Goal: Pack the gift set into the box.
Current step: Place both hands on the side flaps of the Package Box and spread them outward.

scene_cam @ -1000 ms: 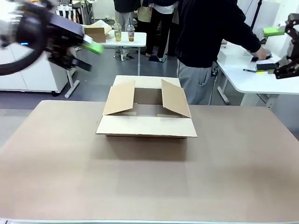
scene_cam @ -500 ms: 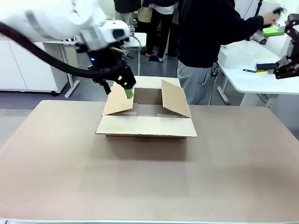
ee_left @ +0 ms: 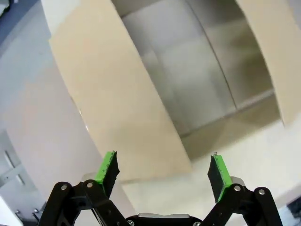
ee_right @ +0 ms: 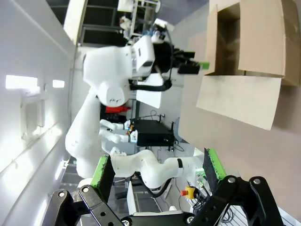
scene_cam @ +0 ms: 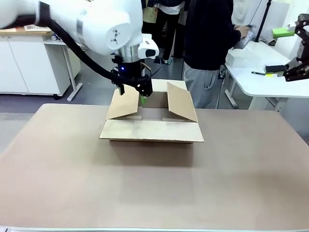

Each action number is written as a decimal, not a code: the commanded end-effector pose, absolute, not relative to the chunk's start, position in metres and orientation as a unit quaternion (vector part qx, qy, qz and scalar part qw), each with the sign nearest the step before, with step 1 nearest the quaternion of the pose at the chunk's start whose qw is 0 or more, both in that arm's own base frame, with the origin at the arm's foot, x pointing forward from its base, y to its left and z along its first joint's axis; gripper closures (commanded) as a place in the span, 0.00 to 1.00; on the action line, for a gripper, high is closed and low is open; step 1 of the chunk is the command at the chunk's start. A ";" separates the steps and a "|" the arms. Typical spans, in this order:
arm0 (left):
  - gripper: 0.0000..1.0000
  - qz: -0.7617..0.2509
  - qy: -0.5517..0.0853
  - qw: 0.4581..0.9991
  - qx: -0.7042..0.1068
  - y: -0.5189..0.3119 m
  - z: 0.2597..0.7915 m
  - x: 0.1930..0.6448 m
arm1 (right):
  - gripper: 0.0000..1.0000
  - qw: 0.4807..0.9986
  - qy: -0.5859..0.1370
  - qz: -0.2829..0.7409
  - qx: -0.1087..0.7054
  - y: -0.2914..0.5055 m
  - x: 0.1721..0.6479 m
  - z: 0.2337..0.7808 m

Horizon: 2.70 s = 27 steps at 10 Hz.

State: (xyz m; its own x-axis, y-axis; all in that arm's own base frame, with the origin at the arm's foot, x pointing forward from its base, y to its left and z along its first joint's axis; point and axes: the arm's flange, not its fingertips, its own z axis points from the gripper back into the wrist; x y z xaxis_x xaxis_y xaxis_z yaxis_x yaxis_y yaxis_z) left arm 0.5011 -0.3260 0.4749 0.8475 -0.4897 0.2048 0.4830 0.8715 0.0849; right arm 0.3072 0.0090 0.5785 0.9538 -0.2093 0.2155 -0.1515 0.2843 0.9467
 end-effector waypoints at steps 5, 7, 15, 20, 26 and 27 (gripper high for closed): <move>0.00 -0.189 -0.138 0.967 0.101 -0.344 0.429 0.558 | 0.00 0.787 -0.157 -0.006 0.597 0.008 0.309 0.579; 0.00 -0.196 -0.124 0.961 0.150 -0.347 0.422 0.557 | 0.00 0.787 -0.157 -0.006 0.597 0.008 0.309 0.579; 0.00 -0.164 -0.141 0.953 0.214 -0.295 0.472 0.549 | 0.00 0.787 -0.157 -0.006 0.597 0.008 0.309 0.579; 0.00 -0.084 -0.150 0.970 0.170 -0.220 0.486 0.544 | 0.00 0.787 -0.157 -0.006 0.597 0.008 0.309 0.579; 0.00 0.040 -0.158 0.986 -0.031 -0.134 0.481 0.533 | 0.00 0.787 -0.157 -0.006 0.597 0.008 0.309 0.579; 0.00 0.052 -0.154 0.985 -0.065 -0.124 0.476 0.531 | 0.00 0.787 -0.157 -0.006 0.597 0.008 0.309 0.579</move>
